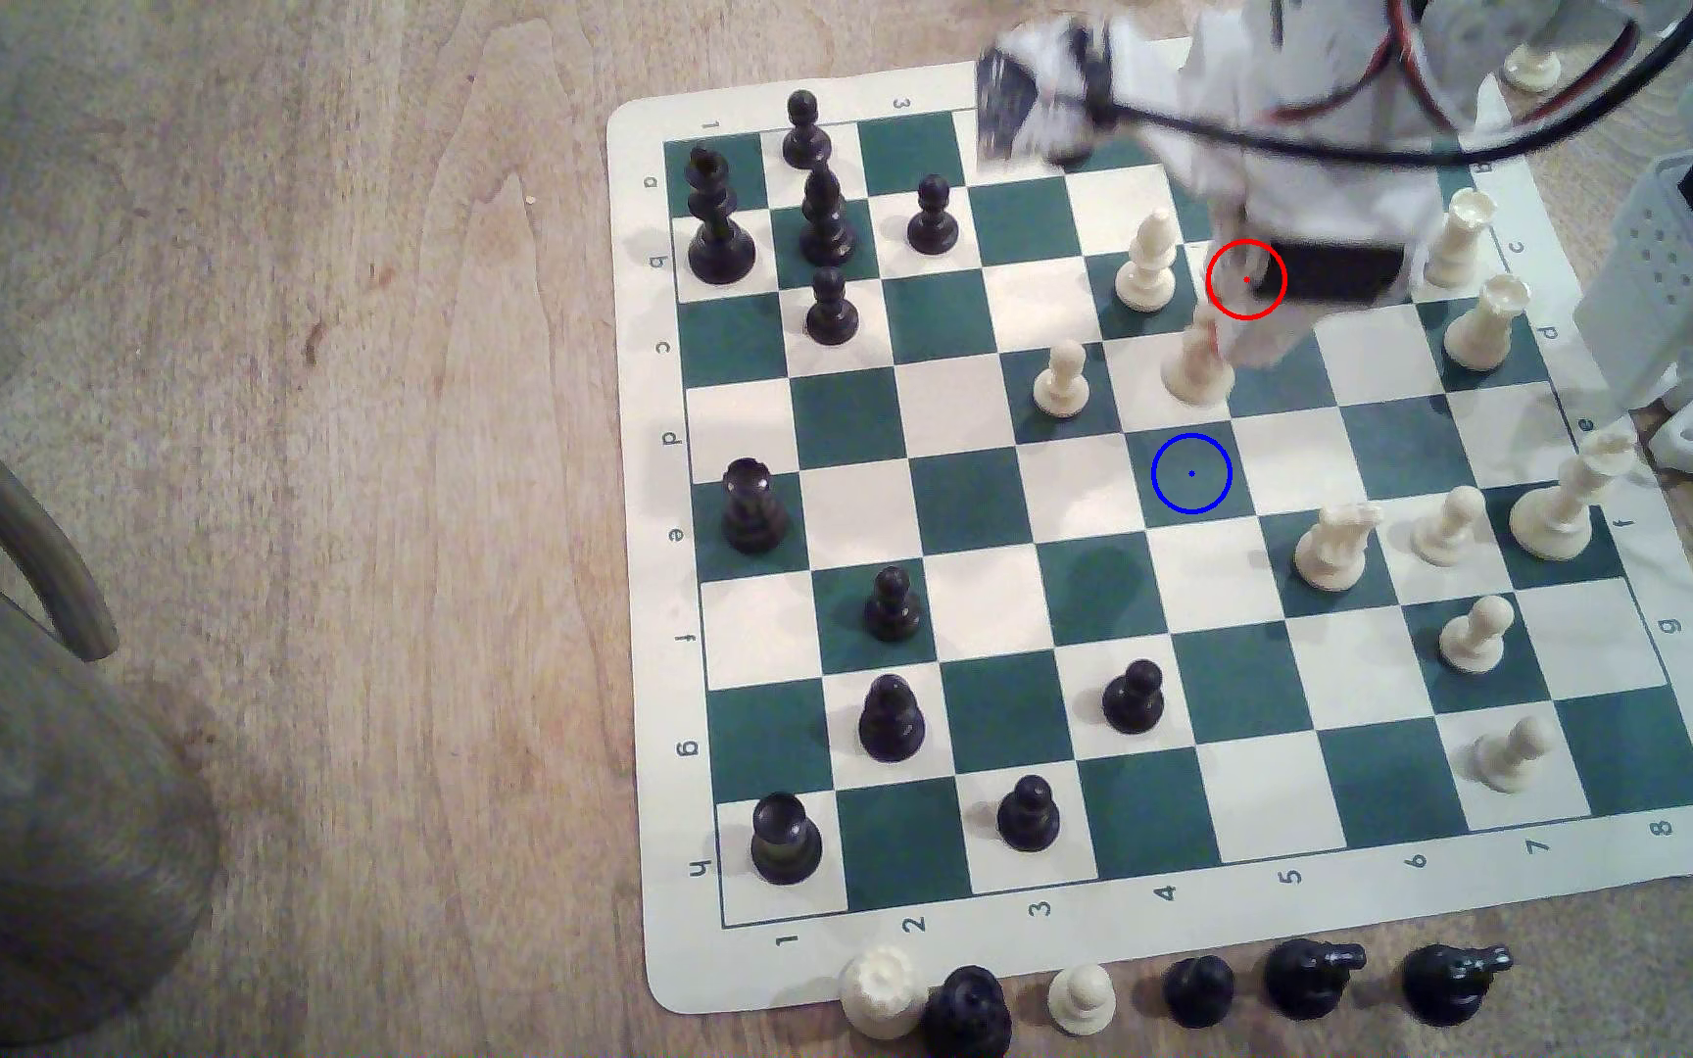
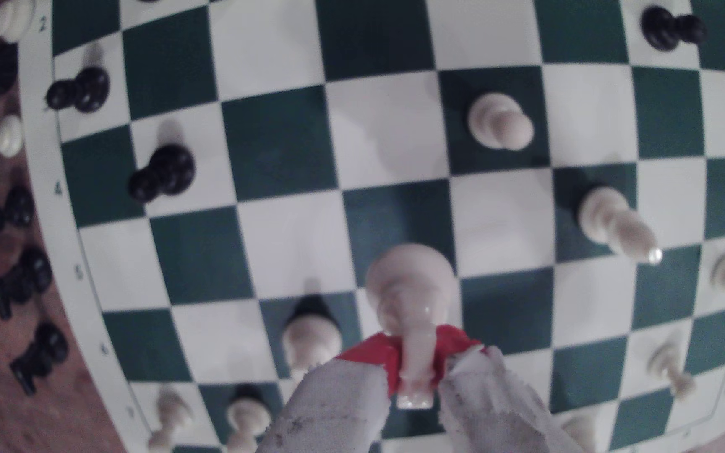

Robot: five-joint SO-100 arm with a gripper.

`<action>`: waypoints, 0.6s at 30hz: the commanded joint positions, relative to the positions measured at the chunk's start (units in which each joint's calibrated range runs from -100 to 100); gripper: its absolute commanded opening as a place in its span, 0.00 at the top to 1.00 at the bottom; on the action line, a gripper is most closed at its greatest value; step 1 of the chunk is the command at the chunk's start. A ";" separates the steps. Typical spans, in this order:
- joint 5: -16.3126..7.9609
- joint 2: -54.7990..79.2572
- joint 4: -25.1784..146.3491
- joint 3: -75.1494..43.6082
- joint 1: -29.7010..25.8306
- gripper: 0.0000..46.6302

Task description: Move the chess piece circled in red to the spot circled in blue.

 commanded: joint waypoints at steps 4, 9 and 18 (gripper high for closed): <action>-0.15 5.63 -2.53 -3.17 -0.96 0.98; 0.15 9.96 -3.26 -2.99 -0.80 0.98; -0.10 11.49 -6.62 1.46 -1.11 0.98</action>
